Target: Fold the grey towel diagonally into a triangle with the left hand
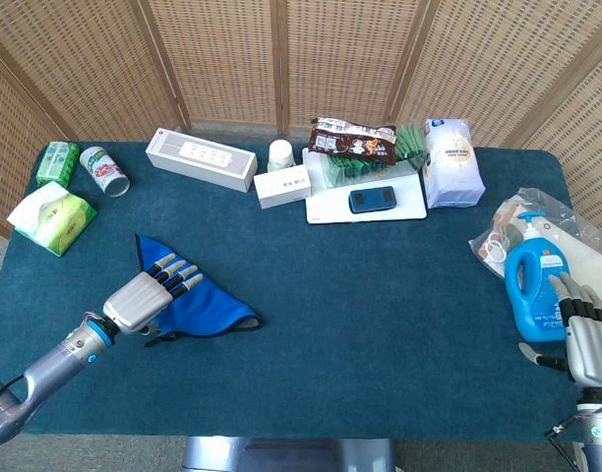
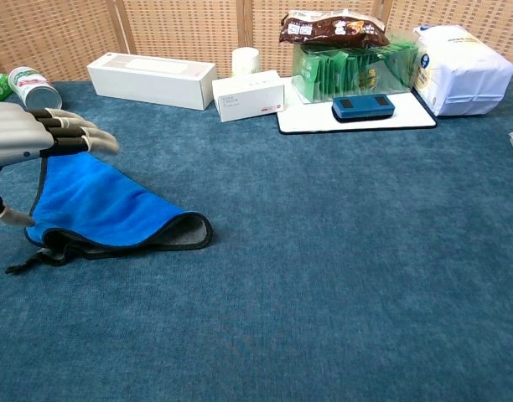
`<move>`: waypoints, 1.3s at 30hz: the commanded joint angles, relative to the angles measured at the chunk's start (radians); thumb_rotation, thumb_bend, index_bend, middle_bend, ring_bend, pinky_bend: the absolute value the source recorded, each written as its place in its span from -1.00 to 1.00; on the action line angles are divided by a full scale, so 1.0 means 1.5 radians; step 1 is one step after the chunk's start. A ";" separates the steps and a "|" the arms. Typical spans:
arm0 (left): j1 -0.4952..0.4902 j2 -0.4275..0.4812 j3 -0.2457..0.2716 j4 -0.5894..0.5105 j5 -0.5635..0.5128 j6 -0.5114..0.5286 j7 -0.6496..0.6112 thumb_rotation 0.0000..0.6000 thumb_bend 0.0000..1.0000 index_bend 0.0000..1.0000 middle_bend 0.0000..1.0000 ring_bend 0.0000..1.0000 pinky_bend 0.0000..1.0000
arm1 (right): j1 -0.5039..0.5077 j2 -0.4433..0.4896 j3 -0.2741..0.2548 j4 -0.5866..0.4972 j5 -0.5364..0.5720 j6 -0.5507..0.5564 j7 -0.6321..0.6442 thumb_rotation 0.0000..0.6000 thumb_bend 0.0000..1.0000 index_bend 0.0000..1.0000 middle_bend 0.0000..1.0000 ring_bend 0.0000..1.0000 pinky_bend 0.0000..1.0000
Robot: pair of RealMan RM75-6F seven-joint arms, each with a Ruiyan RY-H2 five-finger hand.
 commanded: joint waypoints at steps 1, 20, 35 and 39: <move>0.000 0.000 -0.005 -0.001 -0.007 -0.008 0.035 1.00 -0.94 -1.00 -1.00 -1.00 -0.94 | 0.000 0.000 -0.001 -0.001 -0.001 0.000 -0.002 1.00 -1.00 -1.00 -1.00 -1.00 -1.00; 0.073 -0.006 -0.033 0.047 -0.026 0.124 0.008 1.00 -0.94 -1.00 -1.00 -1.00 -0.90 | 0.000 -0.003 -0.003 -0.002 -0.006 0.002 -0.009 1.00 -1.00 -1.00 -1.00 -1.00 -1.00; 0.224 0.028 -0.022 0.010 -0.077 0.286 -0.083 1.00 -0.94 -1.00 -1.00 -1.00 -0.96 | -0.003 -0.026 -0.003 0.012 -0.031 0.042 -0.058 1.00 -1.00 -1.00 -1.00 -1.00 -1.00; 0.260 0.028 -0.018 0.015 -0.086 0.315 -0.116 1.00 -0.94 -1.00 -1.00 -1.00 -0.98 | -0.005 -0.032 0.000 0.014 -0.038 0.058 -0.068 1.00 -1.00 -1.00 -1.00 -1.00 -1.00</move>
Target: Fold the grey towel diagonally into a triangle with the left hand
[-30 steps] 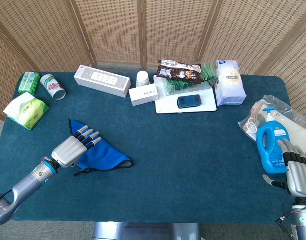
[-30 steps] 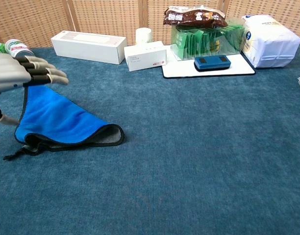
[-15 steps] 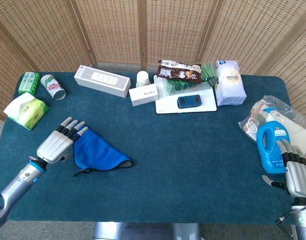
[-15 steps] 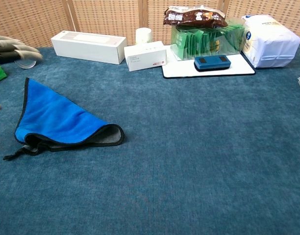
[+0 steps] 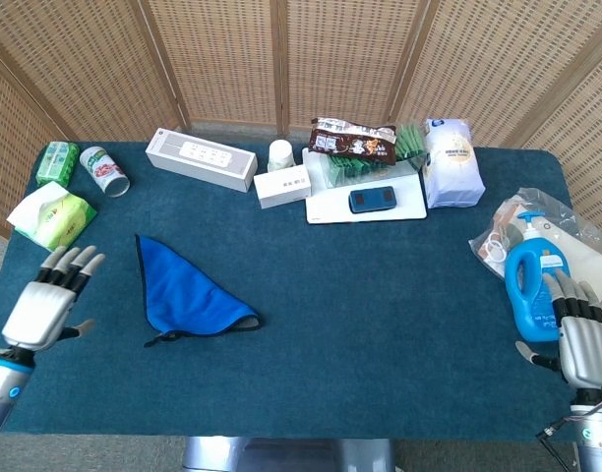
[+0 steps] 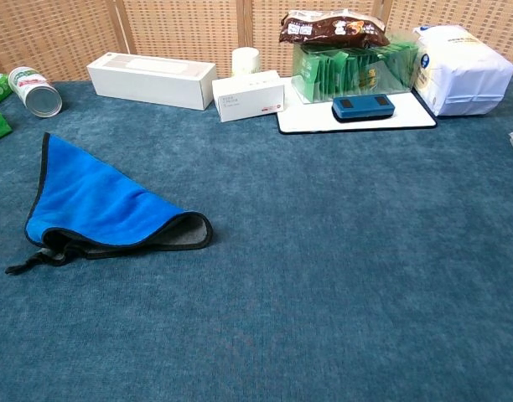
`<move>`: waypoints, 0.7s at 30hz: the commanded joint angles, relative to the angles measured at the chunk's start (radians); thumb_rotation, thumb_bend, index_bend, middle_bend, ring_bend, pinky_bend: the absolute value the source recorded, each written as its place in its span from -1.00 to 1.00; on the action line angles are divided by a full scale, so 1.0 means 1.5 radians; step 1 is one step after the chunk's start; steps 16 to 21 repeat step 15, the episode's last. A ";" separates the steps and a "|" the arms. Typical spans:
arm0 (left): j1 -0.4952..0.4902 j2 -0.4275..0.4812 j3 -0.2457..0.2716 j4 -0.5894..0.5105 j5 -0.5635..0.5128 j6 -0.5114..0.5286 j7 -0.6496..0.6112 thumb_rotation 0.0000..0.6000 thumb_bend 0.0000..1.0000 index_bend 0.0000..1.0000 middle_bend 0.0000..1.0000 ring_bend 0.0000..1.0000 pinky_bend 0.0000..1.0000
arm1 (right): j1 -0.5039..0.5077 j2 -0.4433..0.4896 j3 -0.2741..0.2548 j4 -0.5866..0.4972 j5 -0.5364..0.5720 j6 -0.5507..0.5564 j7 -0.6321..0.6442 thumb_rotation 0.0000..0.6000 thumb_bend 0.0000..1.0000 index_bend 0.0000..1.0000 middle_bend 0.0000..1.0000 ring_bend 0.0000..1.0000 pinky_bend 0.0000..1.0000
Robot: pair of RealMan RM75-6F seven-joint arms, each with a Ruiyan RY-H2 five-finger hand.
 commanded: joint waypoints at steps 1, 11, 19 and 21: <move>0.028 0.001 0.005 0.003 -0.010 0.022 -0.031 1.00 -0.94 -1.00 -1.00 -1.00 -0.99 | -0.002 -0.004 0.002 0.002 -0.004 0.006 -0.005 1.00 -1.00 -1.00 -1.00 -1.00 -1.00; 0.097 -0.003 0.000 0.027 -0.009 0.100 -0.102 1.00 -0.94 -1.00 -1.00 -1.00 -1.00 | -0.006 -0.018 0.008 0.016 -0.014 0.037 -0.032 1.00 -1.00 -1.00 -1.00 -1.00 -1.00; 0.104 0.005 -0.003 0.026 0.002 0.110 -0.117 1.00 -0.94 -1.00 -1.00 -1.00 -1.00 | -0.010 -0.026 0.007 0.021 -0.025 0.054 -0.047 1.00 -1.00 -1.00 -1.00 -1.00 -1.00; 0.104 0.005 -0.003 0.026 0.002 0.110 -0.117 1.00 -0.94 -1.00 -1.00 -1.00 -1.00 | -0.010 -0.026 0.007 0.021 -0.025 0.054 -0.047 1.00 -1.00 -1.00 -1.00 -1.00 -1.00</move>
